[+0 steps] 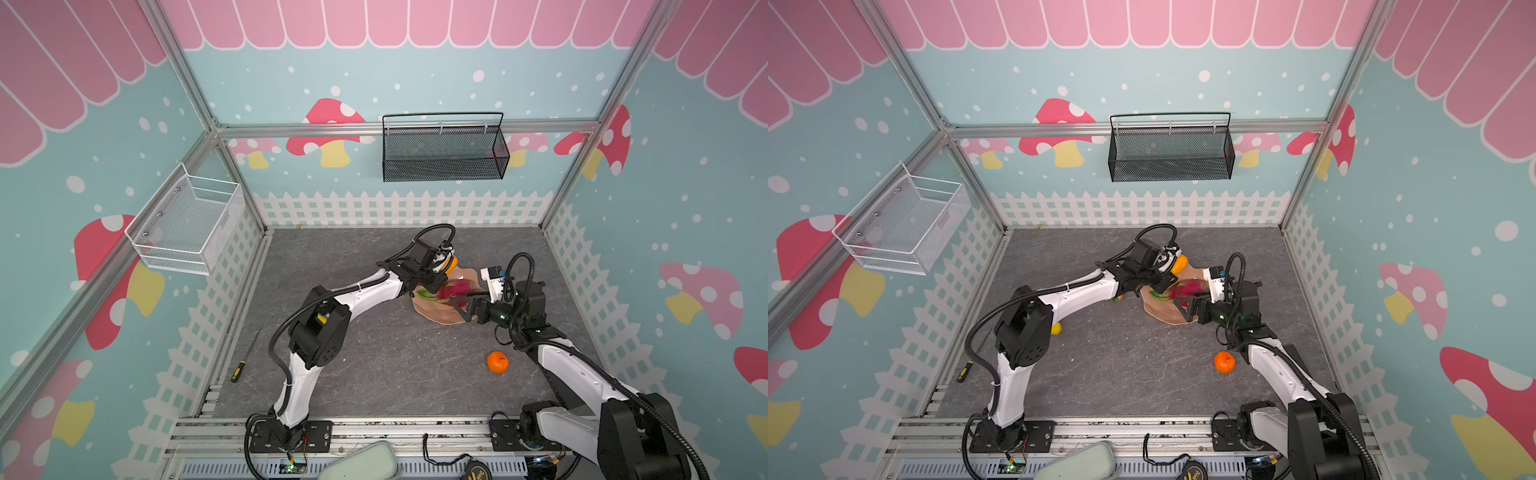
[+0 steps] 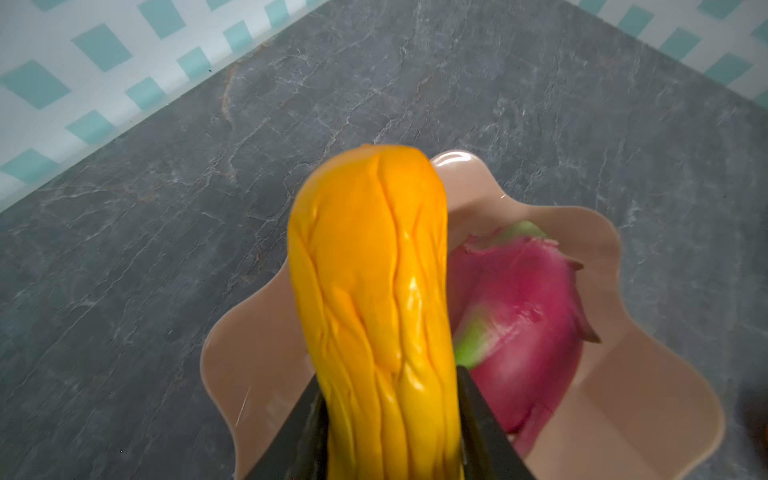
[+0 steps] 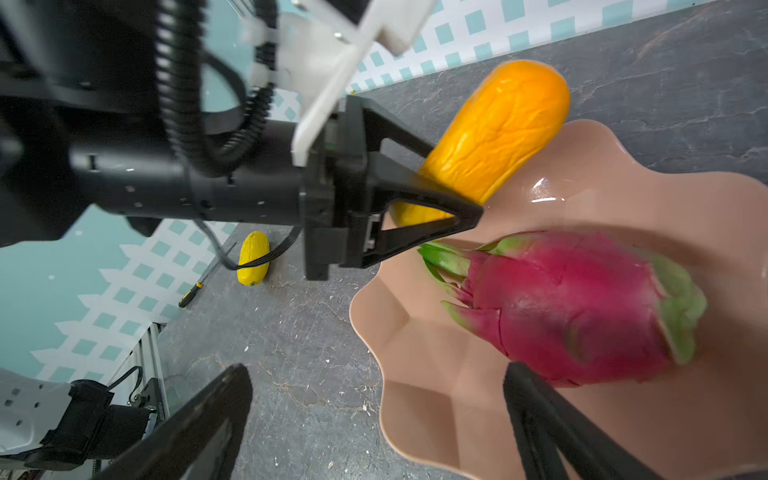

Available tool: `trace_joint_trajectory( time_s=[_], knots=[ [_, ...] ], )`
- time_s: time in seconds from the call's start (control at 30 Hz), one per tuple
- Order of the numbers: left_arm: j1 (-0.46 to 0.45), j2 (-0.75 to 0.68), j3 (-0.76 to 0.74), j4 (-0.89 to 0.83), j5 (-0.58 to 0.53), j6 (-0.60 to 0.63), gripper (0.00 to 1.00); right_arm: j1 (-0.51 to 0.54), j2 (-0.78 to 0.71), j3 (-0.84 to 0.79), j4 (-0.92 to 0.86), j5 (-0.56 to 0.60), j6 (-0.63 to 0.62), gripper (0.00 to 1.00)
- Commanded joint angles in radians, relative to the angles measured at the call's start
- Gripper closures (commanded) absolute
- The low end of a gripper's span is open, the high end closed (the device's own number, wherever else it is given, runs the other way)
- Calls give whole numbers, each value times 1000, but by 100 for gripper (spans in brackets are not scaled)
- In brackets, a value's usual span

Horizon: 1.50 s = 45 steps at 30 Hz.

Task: Place and organize the fake fruits in the fruit bowl
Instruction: 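Place the orange-yellow fruit into the bowl beside the dragon fruit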

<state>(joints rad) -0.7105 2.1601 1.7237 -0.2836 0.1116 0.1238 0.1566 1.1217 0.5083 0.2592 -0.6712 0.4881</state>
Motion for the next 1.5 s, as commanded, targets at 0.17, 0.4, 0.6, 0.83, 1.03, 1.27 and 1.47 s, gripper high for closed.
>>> trace_joint_trajectory(
  time_s=[0.17,0.4,0.6,0.83,1.03,1.27,1.47],
  knots=[
    [29,94,93,12,16,101,66,-9,-4,-17,13,6,9,2],
    [31,107,60,62,-3,87,64,-8,-11,-31,12,11,0,2],
    [30,113,49,75,-14,85,59,-9,-5,-32,10,16,-4,2],
    [32,121,37,87,-12,80,56,-8,-3,-34,10,16,-6,2],
    [31,114,25,93,-15,85,49,-8,4,-33,11,15,-10,2],
    [32,76,-18,147,-12,85,44,-9,6,-35,12,15,-14,2],
    [34,-75,-91,182,-60,19,42,-6,6,-25,8,-18,-69,2]
  ],
)
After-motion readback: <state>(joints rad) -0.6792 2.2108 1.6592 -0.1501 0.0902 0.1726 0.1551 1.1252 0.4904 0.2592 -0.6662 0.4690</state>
